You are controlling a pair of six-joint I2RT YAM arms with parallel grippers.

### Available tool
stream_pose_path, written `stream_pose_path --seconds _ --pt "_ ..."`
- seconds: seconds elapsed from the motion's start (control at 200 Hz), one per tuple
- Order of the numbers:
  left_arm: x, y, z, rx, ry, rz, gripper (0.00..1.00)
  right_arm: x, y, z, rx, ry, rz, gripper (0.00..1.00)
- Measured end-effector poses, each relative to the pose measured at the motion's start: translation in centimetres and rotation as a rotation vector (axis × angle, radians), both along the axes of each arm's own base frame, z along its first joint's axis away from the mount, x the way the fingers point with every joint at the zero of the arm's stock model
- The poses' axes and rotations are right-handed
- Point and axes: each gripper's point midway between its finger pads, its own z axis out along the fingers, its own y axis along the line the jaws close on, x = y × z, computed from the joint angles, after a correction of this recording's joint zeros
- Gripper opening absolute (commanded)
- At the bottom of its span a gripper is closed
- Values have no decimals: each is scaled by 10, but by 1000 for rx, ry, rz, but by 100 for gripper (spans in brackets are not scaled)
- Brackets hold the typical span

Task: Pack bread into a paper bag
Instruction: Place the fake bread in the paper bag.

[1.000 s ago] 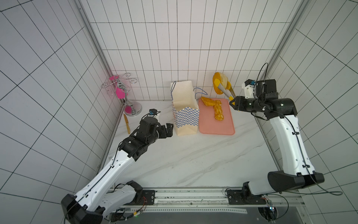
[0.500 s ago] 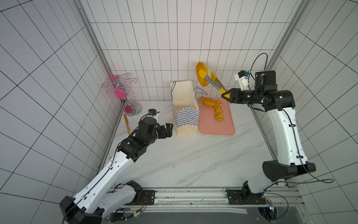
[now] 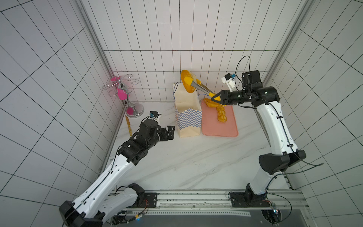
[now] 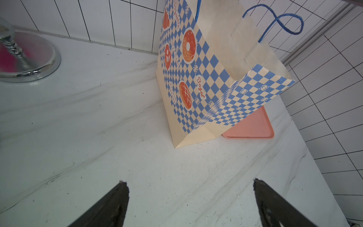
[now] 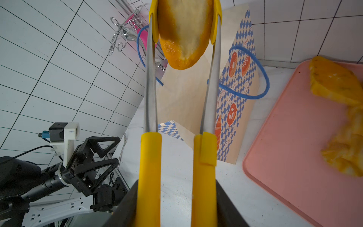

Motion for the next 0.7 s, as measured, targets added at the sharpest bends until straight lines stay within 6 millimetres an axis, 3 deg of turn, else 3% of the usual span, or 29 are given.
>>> stream_pose_path --seconds 0.305,0.53,0.7 --pt "0 0 0 0 0 0 99 -6 10 -13 -20 15 36 43" --pt "0 0 0 0 0 -1 99 -8 6 -35 -51 56 23 49" --pt "0 -1 -1 -1 6 1 99 -14 2 -37 -61 52 19 55"
